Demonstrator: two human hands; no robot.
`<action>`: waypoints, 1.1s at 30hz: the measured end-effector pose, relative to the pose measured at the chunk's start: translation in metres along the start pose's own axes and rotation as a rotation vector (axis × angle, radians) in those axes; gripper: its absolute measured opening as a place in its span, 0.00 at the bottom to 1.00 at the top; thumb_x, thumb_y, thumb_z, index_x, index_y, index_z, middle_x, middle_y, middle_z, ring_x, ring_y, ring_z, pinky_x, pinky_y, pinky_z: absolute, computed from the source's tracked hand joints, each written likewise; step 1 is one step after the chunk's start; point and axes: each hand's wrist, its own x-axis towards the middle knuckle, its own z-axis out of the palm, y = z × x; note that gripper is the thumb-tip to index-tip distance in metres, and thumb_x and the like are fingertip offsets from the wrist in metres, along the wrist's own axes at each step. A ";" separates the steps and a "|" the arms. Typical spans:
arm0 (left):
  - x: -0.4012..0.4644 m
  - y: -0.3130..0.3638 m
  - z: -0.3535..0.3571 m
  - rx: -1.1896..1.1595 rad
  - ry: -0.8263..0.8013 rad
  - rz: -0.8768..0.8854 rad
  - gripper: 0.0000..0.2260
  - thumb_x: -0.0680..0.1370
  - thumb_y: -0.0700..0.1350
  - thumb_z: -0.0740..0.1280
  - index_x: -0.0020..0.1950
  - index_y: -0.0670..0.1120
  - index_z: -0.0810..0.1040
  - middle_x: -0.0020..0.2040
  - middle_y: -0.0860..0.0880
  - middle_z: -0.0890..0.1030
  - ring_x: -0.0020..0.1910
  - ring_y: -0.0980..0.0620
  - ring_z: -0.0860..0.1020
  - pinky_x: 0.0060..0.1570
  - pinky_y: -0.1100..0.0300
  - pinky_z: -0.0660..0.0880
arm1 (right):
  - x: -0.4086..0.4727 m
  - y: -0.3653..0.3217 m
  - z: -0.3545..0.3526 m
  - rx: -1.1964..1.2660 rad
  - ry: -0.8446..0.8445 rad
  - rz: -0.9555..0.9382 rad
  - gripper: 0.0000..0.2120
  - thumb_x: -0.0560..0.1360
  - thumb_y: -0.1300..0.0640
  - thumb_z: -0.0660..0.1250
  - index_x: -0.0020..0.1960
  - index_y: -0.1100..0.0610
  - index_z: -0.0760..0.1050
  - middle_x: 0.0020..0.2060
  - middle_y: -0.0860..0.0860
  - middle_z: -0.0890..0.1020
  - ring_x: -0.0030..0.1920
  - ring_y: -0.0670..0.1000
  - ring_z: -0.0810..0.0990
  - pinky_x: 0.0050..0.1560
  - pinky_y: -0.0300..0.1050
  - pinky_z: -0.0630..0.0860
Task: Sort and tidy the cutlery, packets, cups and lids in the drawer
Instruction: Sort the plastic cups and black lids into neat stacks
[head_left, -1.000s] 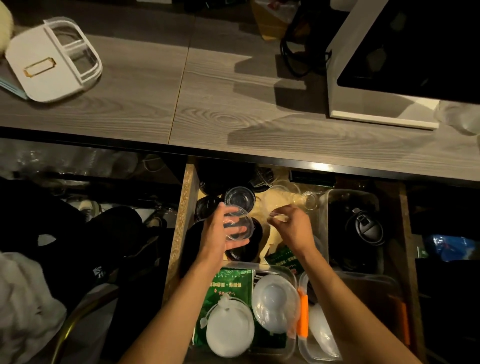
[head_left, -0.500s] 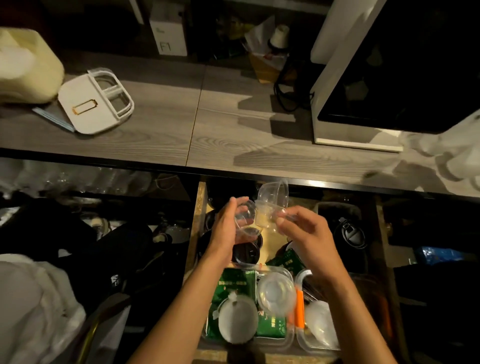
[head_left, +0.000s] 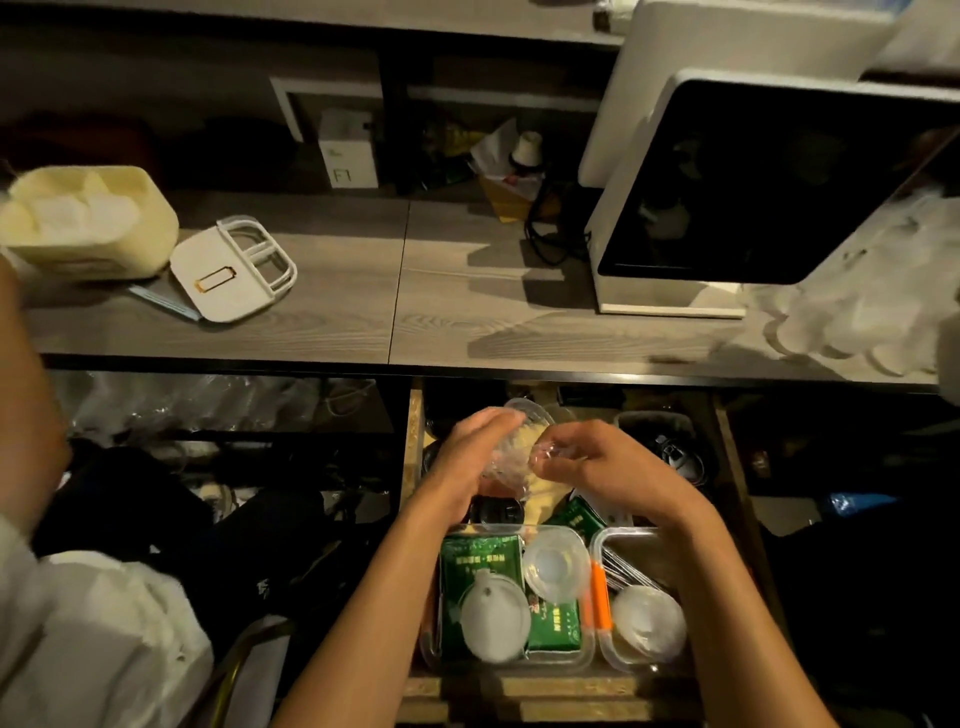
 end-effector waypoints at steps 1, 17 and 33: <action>-0.003 0.002 0.001 -0.013 0.016 -0.005 0.10 0.81 0.50 0.64 0.58 0.49 0.81 0.59 0.46 0.81 0.50 0.46 0.83 0.38 0.51 0.82 | -0.004 -0.001 0.000 -0.006 0.013 0.000 0.07 0.78 0.55 0.68 0.48 0.42 0.80 0.44 0.41 0.83 0.46 0.40 0.80 0.52 0.44 0.77; -0.038 0.013 0.023 -0.135 0.255 0.103 0.09 0.83 0.43 0.61 0.58 0.45 0.79 0.60 0.44 0.78 0.46 0.48 0.82 0.35 0.53 0.82 | -0.073 -0.013 -0.036 0.027 0.278 -0.113 0.07 0.74 0.57 0.72 0.46 0.44 0.81 0.44 0.42 0.84 0.46 0.38 0.81 0.53 0.45 0.80; -0.058 0.025 0.047 -0.299 0.087 0.106 0.25 0.81 0.62 0.56 0.62 0.44 0.78 0.51 0.42 0.85 0.41 0.49 0.84 0.34 0.58 0.79 | -0.043 -0.001 -0.003 -0.163 0.312 -0.324 0.12 0.80 0.51 0.64 0.59 0.52 0.81 0.62 0.44 0.76 0.62 0.41 0.73 0.63 0.42 0.73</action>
